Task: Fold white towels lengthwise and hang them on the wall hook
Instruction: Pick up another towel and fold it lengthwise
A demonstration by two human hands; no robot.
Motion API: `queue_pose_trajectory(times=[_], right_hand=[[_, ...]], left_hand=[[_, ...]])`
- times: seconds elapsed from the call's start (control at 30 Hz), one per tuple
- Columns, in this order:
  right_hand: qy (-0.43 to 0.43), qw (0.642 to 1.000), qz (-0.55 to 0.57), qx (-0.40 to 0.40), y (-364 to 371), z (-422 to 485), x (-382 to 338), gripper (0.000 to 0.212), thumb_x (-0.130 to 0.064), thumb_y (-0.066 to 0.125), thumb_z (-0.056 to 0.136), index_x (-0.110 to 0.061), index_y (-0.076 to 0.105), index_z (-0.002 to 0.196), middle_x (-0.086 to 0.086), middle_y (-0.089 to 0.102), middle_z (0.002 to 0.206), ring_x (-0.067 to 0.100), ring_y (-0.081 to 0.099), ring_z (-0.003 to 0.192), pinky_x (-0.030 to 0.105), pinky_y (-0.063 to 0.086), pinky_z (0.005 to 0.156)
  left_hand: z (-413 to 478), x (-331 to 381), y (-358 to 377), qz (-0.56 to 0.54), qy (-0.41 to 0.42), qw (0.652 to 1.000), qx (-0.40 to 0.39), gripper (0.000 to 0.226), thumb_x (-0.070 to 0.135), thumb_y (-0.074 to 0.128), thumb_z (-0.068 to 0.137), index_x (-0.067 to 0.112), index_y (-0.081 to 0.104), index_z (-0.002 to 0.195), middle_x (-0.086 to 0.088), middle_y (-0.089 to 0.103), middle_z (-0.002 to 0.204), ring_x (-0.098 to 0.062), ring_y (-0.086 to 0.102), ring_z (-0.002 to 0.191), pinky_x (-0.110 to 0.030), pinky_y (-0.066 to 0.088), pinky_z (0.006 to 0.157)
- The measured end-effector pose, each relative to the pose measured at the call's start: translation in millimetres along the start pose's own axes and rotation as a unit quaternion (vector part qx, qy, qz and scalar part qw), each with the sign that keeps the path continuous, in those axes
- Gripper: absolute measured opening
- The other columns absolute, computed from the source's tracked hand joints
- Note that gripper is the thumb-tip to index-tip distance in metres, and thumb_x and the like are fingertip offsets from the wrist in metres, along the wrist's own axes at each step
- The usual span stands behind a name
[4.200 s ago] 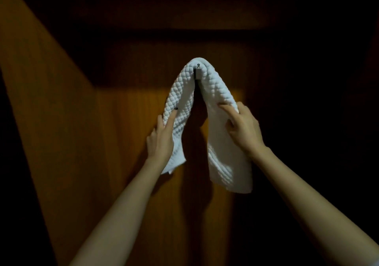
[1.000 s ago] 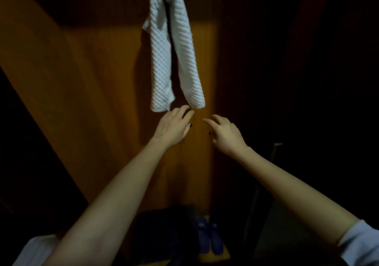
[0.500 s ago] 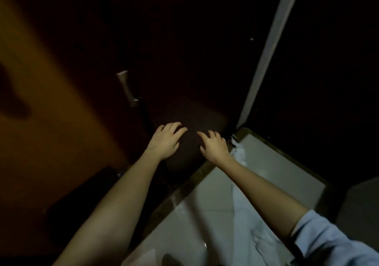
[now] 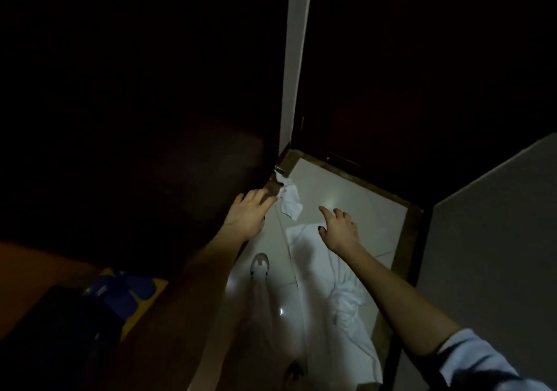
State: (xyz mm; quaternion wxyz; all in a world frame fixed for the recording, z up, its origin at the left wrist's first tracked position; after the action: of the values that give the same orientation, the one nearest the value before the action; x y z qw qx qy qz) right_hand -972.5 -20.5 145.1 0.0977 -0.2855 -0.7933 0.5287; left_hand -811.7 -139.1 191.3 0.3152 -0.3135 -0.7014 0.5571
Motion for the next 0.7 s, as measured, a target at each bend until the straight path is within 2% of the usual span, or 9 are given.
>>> queue_pose_trajectory(times=[0.1,0.2,0.27,0.33,0.43,0.53,0.6,0.7], right_hand=[[0.031,0.999,0.013,-0.014,14.4,62.8,6.9,0.057,-0.032,0.045,0.1,-0.025,0.024,0.152,0.016,0.037,0.147,0.034,0.037,0.132,0.045,0.036,0.104],[0.056,0.998,0.007,-0.029,34.2,128.6,5.3,0.057,-0.032,0.045,0.099,-0.025,0.023,0.152,0.015,0.036,0.148,0.034,0.036,0.134,0.044,0.036,0.104],[0.063,0.997,0.014,-0.031,47.4,171.1,0.9,0.057,-0.033,0.044,0.099,-0.025,0.023,0.151,0.014,0.035,0.148,0.033,0.034,0.134,0.043,0.035,0.105],[0.069,0.997,0.013,-0.029,60.0,212.3,-0.3,0.056,-0.032,0.044,0.1,-0.025,0.023,0.151,0.014,0.035,0.148,0.032,0.034,0.135,0.042,0.035,0.104],[0.079,0.997,0.007,-0.023,86.0,279.7,6.0,0.056,-0.031,0.044,0.1,-0.024,0.023,0.152,0.014,0.036,0.148,0.032,0.034,0.134,0.042,0.035,0.105],[0.069,0.998,-0.009,-0.009,131.3,351.4,10.3,0.055,-0.03,0.044,0.1,-0.025,0.025,0.151,0.013,0.037,0.148,0.032,0.034,0.135,0.043,0.035,0.105],[0.062,0.998,-0.016,0.002,173.0,401.5,15.6,0.055,-0.031,0.045,0.099,-0.025,0.027,0.151,0.012,0.037,0.148,0.032,0.034,0.135,0.042,0.035,0.105],[0.073,0.997,0.006,0.001,251.9,460.6,30.2,0.055,-0.032,0.046,0.099,-0.026,0.028,0.15,0.012,0.039,0.147,0.032,0.036,0.133,0.042,0.036,0.103]], left_hand=[[60.2,-29.3,20.7,-0.018,0.008,1.0,0.009,0.055,0.012,0.049,0.091,0.018,0.038,0.144,-0.01,0.035,0.147,-0.028,0.036,0.134,-0.042,0.033,0.105],[128.6,-55.3,36.9,-0.013,0.06,0.998,0.035,0.047,0.011,0.058,0.086,0.013,0.053,0.133,-0.013,0.05,0.137,-0.032,0.053,0.118,-0.038,0.045,0.092],[173.3,-72.8,44.8,-0.002,0.105,0.992,0.064,0.049,0.011,0.082,0.064,0.011,0.068,0.111,-0.011,0.066,0.114,-0.027,0.067,0.093,-0.029,0.055,0.072],[212.2,-89.2,69.8,-0.014,0.134,0.989,0.062,0.057,0.006,0.091,0.043,0.009,0.072,0.096,-0.012,0.07,0.098,-0.028,0.07,0.076,-0.03,0.056,0.058],[262.6,-109.0,124.5,-0.023,0.169,0.984,0.059,0.061,0.004,0.092,0.042,0.007,0.071,0.099,-0.015,0.07,0.103,-0.03,0.071,0.083,-0.035,0.057,0.063],[308.9,-127.7,199.6,-0.028,0.19,0.979,0.063,0.055,0.004,0.09,0.05,0.005,0.071,0.102,-0.015,0.069,0.107,-0.031,0.07,0.092,-0.038,0.057,0.073],[341.2,-137.8,258.7,-0.056,0.203,0.976,0.056,0.049,0.003,0.084,0.061,0.004,0.07,0.108,-0.017,0.068,0.112,-0.033,0.068,0.098,-0.04,0.056,0.082],[382.5,-151.2,350.8,-0.066,0.206,0.976,0.029,0.044,0.007,0.065,0.084,0.004,0.058,0.127,-0.017,0.057,0.13,-0.034,0.057,0.118,-0.042,0.045,0.101]])
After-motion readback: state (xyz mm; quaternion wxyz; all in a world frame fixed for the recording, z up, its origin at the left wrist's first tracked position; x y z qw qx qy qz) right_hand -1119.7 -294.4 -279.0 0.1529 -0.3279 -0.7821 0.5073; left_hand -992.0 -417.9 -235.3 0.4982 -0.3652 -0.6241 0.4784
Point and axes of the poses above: each hand's wrist, its own z-axis towards the middle knuckle, its own y-axis out of the palm, x = y × z, the point moved 9 cm from there along z, towards the middle knuckle
